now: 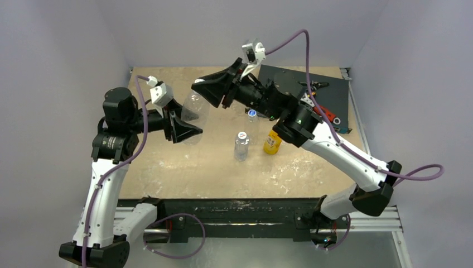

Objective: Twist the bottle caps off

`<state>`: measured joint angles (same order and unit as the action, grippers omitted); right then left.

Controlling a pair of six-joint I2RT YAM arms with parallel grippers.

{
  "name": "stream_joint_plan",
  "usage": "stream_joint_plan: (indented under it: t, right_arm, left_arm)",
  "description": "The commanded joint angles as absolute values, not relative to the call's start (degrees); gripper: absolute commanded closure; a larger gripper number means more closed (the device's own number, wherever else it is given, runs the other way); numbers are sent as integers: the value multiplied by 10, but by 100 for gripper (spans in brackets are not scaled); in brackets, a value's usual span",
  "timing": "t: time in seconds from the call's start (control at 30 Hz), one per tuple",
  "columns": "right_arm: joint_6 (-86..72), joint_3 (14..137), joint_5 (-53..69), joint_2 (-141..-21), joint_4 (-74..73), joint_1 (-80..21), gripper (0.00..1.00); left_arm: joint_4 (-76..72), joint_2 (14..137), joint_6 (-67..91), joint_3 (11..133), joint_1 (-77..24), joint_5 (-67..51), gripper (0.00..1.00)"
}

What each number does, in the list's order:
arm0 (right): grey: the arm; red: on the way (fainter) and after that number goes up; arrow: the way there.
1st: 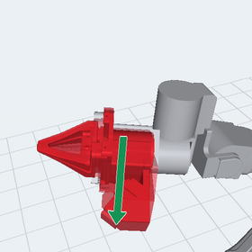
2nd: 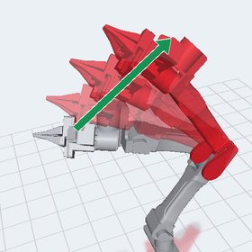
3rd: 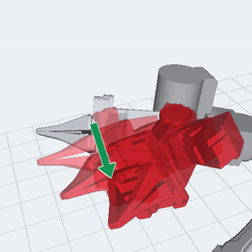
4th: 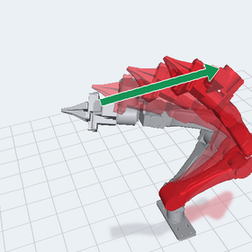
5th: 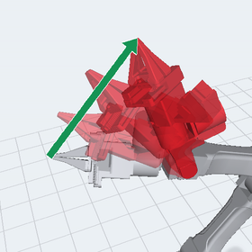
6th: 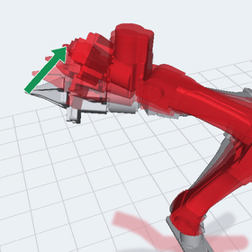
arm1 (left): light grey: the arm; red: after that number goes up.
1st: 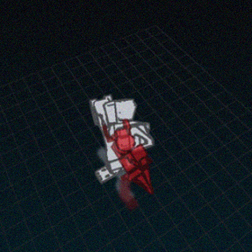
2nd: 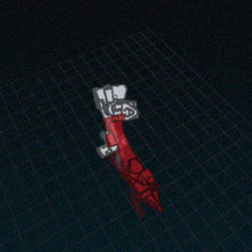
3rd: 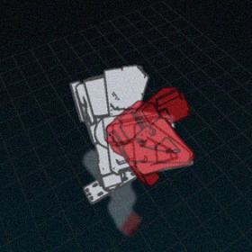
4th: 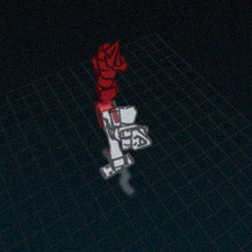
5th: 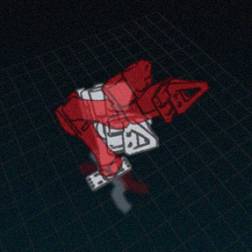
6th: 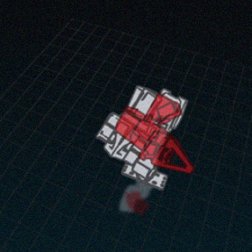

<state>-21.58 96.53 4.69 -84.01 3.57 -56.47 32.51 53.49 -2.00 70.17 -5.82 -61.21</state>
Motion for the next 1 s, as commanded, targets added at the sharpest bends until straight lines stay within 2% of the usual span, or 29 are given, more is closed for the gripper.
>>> stream_joint_plan:
  t: [0.0,0.33,0.43,0.53,0.57,0.6,0.63,0.67,0.7,0.83,0.97]
  right_arm:
    - [-194,922,270,-787,114,-551,100]
    - [-220,868,482,-765,215,-512,100]
    - [-228,891,502,-782,201,-502,100]
    - [-213,913,450,-791,156,-501,98]
    - [-209,921,399,-793,137,-501,81]
    - [-208,926,348,-794,121,-501,59]
    - [-206,931,296,-795,106,-502,42]
    - [-205,937,253,-796,95,-504,26]
    - [-208,938,209,-795,89,-507,16]
    - [-221,946,15,-799,57,-534,13]
    - [-228,998,-125,-836,-5,-580,18]
  left_arm:
    - [250,536,72,730,-58,-744,87]
    - [244,530,102,735,-58,-830,87]
    - [246,529,103,735,-58,-833,88]
    - [251,529,91,730,-58,-815,89]
    - [258,529,79,728,-58,-802,89]
    - [273,529,57,728,-58,-783,89]
    - [293,529,29,730,-58,-755,89]
    - [310,528,7,730,-58,-721,89]
    - [313,525,-20,726,-58,-686,90]
    - [289,506,-67,697,-58,-537,93]
    - [257,481,-99,664,-58,-423,97]
